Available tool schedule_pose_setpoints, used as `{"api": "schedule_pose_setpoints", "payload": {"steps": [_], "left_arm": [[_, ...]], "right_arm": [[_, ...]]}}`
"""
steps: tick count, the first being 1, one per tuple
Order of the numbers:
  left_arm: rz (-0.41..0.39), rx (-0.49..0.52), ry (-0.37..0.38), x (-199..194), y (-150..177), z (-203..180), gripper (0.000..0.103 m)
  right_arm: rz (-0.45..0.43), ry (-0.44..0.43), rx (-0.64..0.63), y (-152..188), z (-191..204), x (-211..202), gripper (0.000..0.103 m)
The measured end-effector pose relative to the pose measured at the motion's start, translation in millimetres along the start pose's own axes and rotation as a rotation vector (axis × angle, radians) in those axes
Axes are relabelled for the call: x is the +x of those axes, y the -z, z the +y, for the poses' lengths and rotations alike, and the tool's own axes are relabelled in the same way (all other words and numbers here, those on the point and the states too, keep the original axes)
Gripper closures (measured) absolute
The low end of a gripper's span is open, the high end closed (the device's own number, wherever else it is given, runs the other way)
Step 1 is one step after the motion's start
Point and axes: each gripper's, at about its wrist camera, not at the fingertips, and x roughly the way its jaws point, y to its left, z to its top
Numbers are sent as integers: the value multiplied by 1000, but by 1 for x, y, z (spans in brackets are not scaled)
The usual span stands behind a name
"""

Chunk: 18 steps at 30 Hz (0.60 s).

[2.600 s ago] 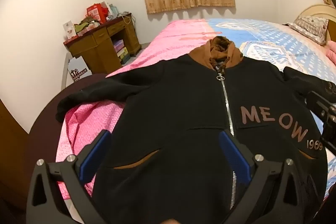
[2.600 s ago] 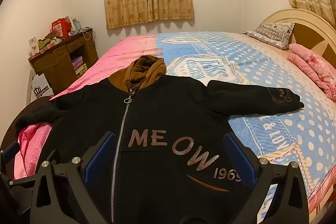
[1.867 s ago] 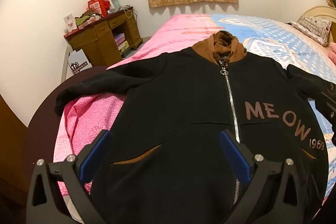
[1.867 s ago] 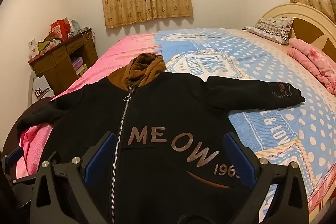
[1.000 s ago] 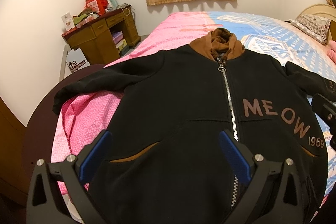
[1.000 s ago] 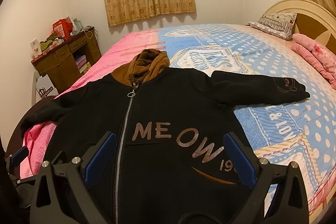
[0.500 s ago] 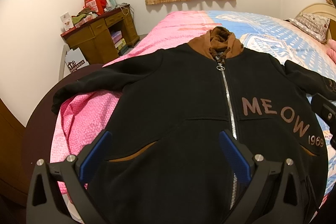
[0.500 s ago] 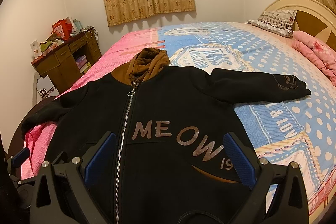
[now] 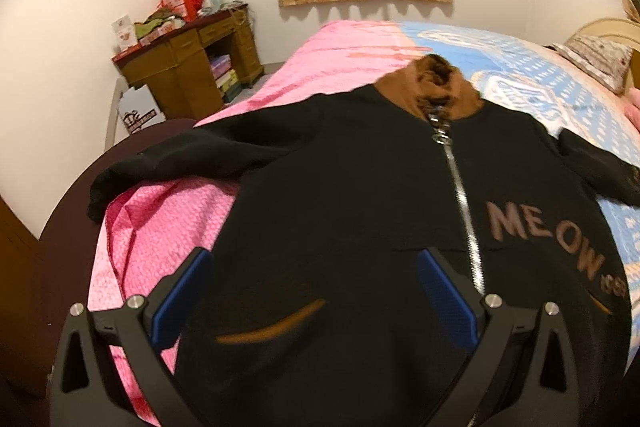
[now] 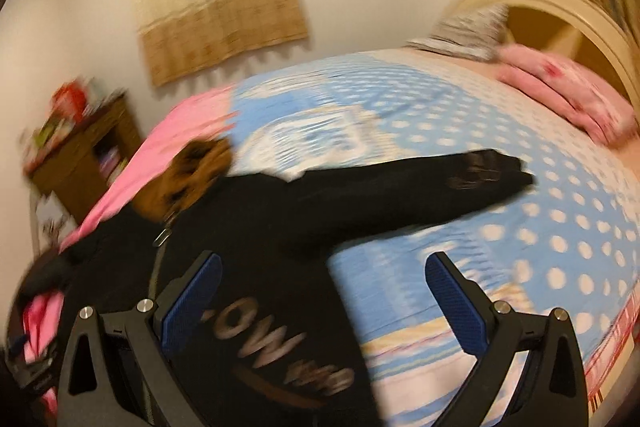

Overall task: Fold large clothes
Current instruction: 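Grasp the hoodie sleeve cuff with the right gripper and lift it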

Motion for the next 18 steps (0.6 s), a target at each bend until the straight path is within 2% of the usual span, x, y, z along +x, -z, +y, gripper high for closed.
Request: {"api": "schedule_pose_setpoints", "payload": {"steps": [4,8,11,13,15,17,18], "left_arm": [[-15,-38,-76,20,-9,11,0],[-43,-45,-125,46,-6,13,0],[-5,-76,-131,70,3,13,0],[27,-114,-109,85,11,15,0],[43,-134,-103,96,20,17,0],[44,-126,-109,101,26,13,0],[34,-119,-113,100,26,12,0]], "right_arm": [[-11,-85,203,-36,-90,21,1],[-3,-47,446,-50,-193,63,1],[-9,-46,610,-47,-249,92,1],[-7,-84,674,-46,-268,109,2],[38,-69,706,-46,-279,132,2],[49,-85,731,-46,-283,149,6],[59,-97,743,-46,-284,158,13]]}}
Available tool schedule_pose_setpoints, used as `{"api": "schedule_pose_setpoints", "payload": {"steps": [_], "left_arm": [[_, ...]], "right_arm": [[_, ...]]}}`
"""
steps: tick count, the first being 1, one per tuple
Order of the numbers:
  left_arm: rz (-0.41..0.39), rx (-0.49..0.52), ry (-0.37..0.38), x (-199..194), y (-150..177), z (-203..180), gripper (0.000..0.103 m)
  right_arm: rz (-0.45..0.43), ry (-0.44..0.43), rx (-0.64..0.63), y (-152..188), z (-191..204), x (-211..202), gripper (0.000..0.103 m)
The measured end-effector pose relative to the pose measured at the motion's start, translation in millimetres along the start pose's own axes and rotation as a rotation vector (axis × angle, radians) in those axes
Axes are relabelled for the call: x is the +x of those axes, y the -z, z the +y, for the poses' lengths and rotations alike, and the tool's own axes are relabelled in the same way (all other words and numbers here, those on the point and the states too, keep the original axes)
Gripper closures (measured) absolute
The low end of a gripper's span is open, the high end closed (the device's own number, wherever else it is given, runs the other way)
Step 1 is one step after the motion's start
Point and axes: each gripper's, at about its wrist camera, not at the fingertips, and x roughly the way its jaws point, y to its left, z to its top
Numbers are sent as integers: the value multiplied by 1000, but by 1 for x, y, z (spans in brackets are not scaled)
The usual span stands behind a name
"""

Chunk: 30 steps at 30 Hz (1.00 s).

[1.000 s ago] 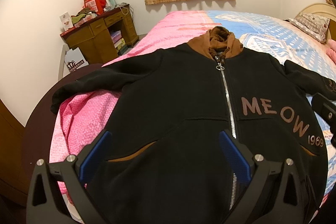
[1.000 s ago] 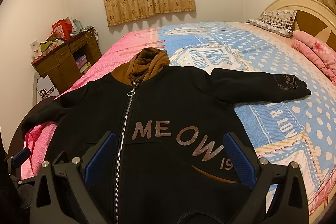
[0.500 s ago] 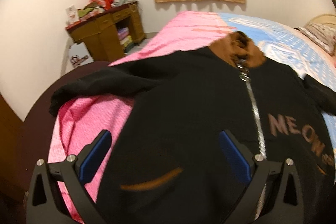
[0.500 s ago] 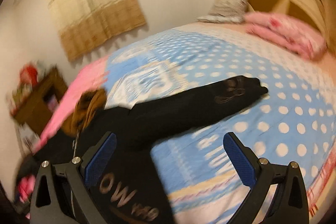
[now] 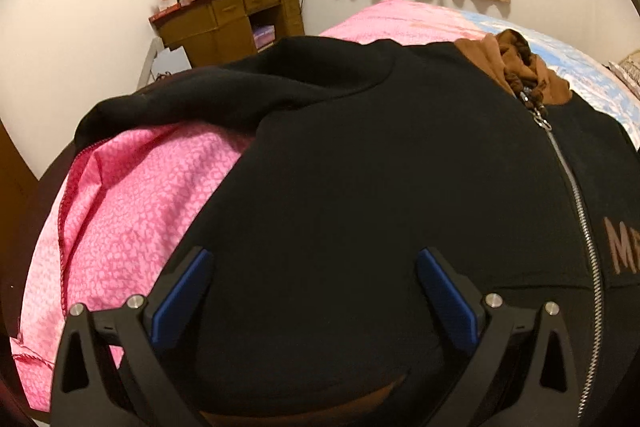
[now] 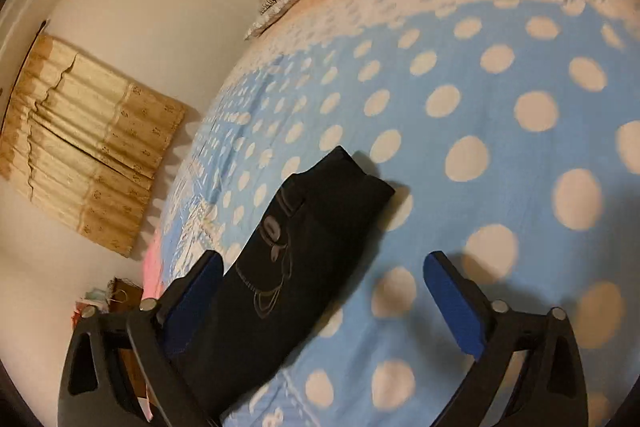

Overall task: Fold large clothes
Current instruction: 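Grasp the hoodie sleeve cuff with the right gripper and lift it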

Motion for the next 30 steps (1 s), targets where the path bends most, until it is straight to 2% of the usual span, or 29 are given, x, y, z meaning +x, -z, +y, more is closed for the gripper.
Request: {"api": "schedule_pose_setpoints", "payload": {"steps": [1,2,7,8,10,13,16,19,22,25,26,30], "left_arm": [[-4,8,1,-1,0,-1,0],[-1,15,4,-1,1,-2,0],[13,-3,38,2,1,4,0],[13,-5,42,2,1,4,0],[13,-5,42,3,1,4,0],[9,-5,41,4,1,3,0],[9,-12,51,5,0,4,0],[7,-16,56,4,1,5,0],[4,-19,61,4,1,5,0],[0,-25,69,3,2,7,0],[-1,-27,73,3,2,8,0],[-2,-37,92,3,3,11,0]], "right_arm": [[15,0,6,-1,-1,8,21],[16,13,-3,1,0,13,24],[-12,51,-67,0,13,29,25],[-16,63,-79,-1,13,31,29],[12,107,-74,-2,8,35,79],[32,75,-30,-8,1,35,81],[-22,77,-171,-3,40,10,82],[-70,15,-355,18,106,-24,82],[-91,-79,-557,61,186,-55,82],[-75,-187,-783,134,271,-72,82],[-61,-209,-825,152,287,-72,82],[50,-304,-1042,274,350,-50,84]]}}
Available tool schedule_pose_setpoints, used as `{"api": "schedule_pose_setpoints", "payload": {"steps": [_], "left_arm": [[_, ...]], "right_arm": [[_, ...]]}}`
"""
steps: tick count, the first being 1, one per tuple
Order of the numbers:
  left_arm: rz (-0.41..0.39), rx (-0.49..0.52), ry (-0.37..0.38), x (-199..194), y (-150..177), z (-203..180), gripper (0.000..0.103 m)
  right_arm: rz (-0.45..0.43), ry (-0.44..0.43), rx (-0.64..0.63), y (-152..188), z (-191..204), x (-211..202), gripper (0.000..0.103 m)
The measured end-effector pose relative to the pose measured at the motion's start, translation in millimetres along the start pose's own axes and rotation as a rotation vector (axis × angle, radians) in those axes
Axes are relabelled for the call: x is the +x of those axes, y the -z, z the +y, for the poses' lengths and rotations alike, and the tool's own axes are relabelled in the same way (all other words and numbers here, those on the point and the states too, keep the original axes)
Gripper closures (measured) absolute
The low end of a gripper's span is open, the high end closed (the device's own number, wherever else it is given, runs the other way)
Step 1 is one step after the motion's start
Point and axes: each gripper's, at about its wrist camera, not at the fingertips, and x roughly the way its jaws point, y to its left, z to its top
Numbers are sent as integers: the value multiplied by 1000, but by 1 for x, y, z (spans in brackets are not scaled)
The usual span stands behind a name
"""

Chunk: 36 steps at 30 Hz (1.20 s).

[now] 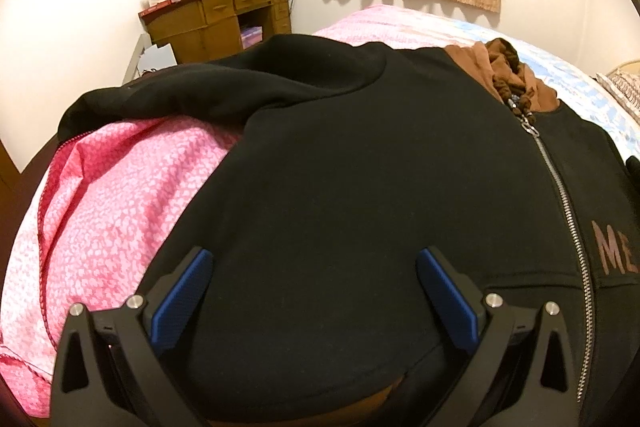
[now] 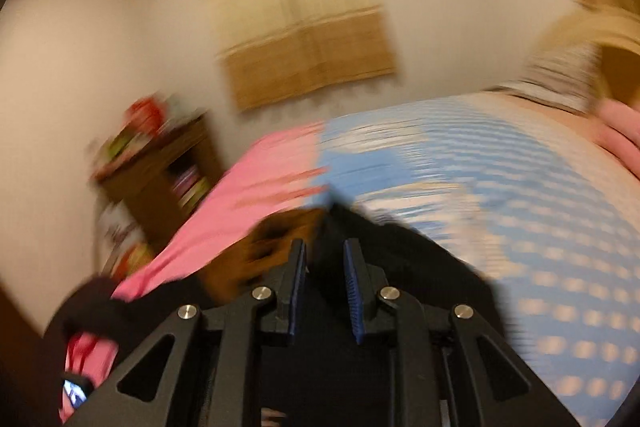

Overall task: Fold large clothes
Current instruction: 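Grasp the hoodie sleeve cuff with the right gripper and lift it, then carry the sleeve across the hoodie front and release it with the right gripper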

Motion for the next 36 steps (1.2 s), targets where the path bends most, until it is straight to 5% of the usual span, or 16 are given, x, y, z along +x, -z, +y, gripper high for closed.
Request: {"api": "schedule_pose_setpoints", "payload": {"steps": [3,9,15,17,18,20,22,24,26,35,36], "left_arm": [[1,-7,12,0,0,2,0],[-6,-15,32,0,1,5,0],[-14,-19,43,-1,2,6,0],[-13,-19,43,-1,2,6,0],[-15,-20,44,-1,2,6,0],[-16,-20,44,-1,2,5,0],[-17,-20,44,-1,2,5,0],[-15,-19,42,-1,2,5,0],[-16,-17,40,-2,2,5,0],[-16,-17,40,-2,2,5,0],[-16,-18,41,-2,2,5,0]], "right_arm": [[100,-93,-72,38,69,55,84],[258,-262,-31,112,119,121,84],[160,-333,25,98,94,79,81],[130,-359,94,80,69,65,45],[118,-398,147,72,49,58,8],[119,-446,245,62,12,48,1],[169,-339,229,56,-7,48,1],[270,-171,78,60,-11,58,1],[314,-91,3,71,-12,66,1],[494,38,-64,124,-26,135,2],[485,76,-80,125,-28,135,10]]}}
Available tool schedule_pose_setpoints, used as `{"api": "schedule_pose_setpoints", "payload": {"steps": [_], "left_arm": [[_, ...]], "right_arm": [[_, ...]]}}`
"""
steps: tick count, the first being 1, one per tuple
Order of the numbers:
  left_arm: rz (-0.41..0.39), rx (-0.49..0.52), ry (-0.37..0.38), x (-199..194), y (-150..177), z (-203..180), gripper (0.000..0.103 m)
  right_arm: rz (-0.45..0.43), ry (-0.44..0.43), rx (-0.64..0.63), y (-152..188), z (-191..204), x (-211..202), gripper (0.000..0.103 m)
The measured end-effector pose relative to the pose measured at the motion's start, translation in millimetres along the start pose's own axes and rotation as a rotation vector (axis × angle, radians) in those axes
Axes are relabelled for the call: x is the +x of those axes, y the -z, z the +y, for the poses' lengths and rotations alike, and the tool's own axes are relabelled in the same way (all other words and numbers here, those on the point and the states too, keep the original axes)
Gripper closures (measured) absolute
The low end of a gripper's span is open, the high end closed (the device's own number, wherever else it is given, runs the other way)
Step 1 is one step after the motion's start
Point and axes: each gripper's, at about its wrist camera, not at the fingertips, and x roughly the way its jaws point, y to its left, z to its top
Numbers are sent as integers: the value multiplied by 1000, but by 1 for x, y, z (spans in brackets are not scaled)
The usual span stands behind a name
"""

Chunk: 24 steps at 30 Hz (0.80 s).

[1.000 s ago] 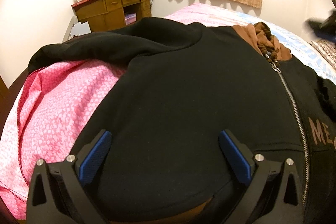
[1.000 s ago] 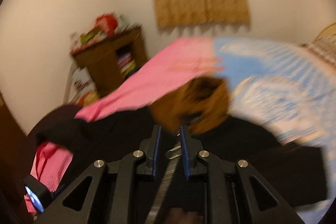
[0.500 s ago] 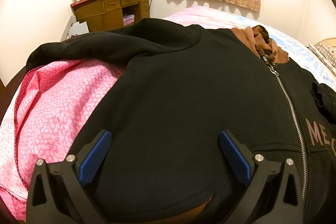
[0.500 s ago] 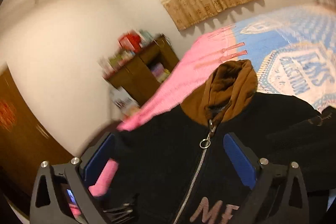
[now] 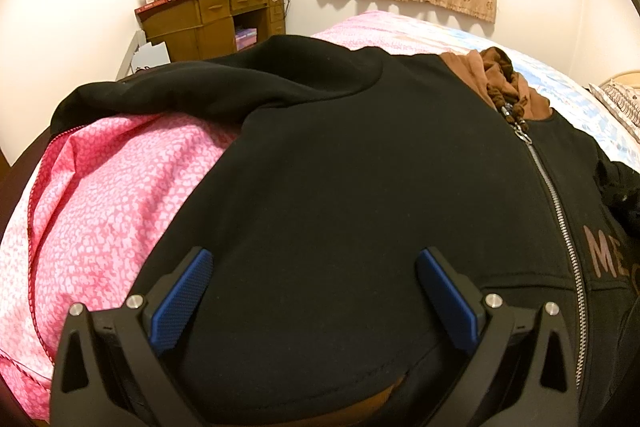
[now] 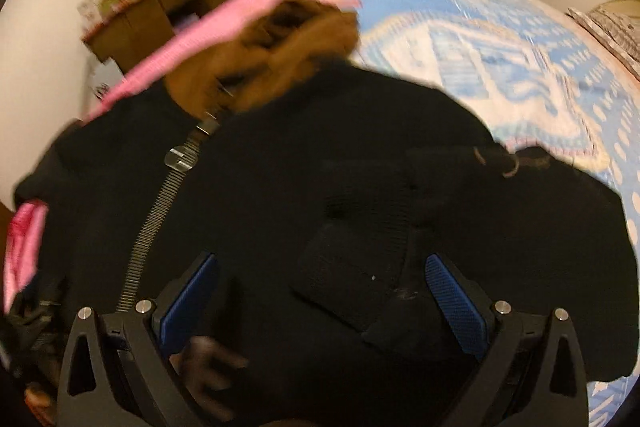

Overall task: Fold large clothes
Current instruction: 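Carry the sleeve across the hoodie front and release it with the right gripper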

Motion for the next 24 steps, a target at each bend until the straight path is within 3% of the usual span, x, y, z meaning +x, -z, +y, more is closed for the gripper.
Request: {"api": "schedule_pose_setpoints", "payload": {"steps": [1,2,4,6,10,12,17,19,22,23,24], "left_arm": [[0,-1,1,0,0,0,0],[0,-1,1,0,0,0,0],[-1,-1,0,0,-1,-1,0],[-1,-1,1,0,0,0,0],[-2,-1,1,0,-1,-1,0],[-1,-1,1,0,0,0,0],[-1,-2,2,0,0,0,0],[-1,-1,2,0,0,0,0],[-1,-1,2,0,0,0,0],[-1,-1,2,0,0,0,0],[0,-2,3,0,0,0,0]], "right_arm": [[-11,34,1,0,-1,-3,37],[-16,58,30,0,-10,-7,50],[-29,-20,121,0,-29,-16,70],[-58,-85,214,-3,-50,-29,76],[-168,-138,239,-16,-41,-69,78],[-226,-176,182,-28,-12,-91,78],[-237,-281,56,-37,70,-92,78],[-213,-302,-7,-34,106,-72,78],[-91,-472,1,-22,140,-22,76],[6,-555,21,-15,151,7,75],[47,-595,39,-9,155,19,59]]}}
